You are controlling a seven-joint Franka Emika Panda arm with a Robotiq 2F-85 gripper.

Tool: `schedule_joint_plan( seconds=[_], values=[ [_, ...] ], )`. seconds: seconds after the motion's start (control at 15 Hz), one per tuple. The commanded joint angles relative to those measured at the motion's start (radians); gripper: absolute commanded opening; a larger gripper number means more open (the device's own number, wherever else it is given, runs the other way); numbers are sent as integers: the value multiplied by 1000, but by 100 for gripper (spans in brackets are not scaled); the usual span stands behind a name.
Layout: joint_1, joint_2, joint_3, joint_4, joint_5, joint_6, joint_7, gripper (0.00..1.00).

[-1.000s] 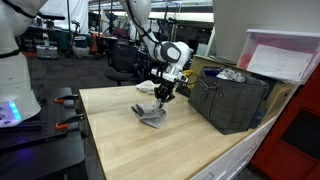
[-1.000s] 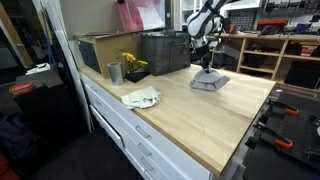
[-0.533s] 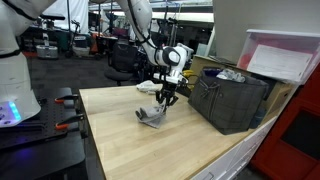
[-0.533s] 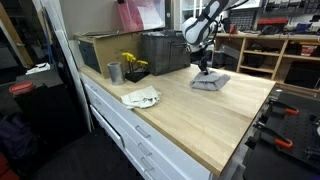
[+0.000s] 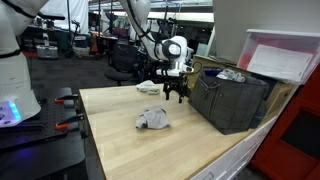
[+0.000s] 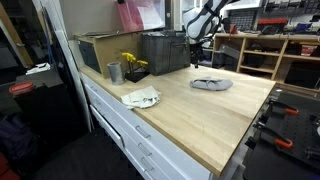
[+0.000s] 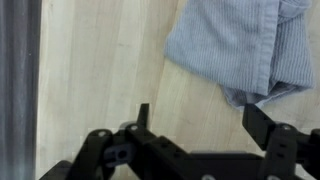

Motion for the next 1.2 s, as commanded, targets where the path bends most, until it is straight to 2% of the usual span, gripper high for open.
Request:
schedule_joint_plan(
  seconds=[0.0,0.27,0.67,1.13],
  values=[
    [-8,-103,-11,-99,63,8,86,100],
    [-15,-103,-26,-147,164,-41,204,100],
    [-13,-18,-53,-206,285,-7,428,100],
    [-13,77,-53,-228,483,-64,620,100]
  ],
)
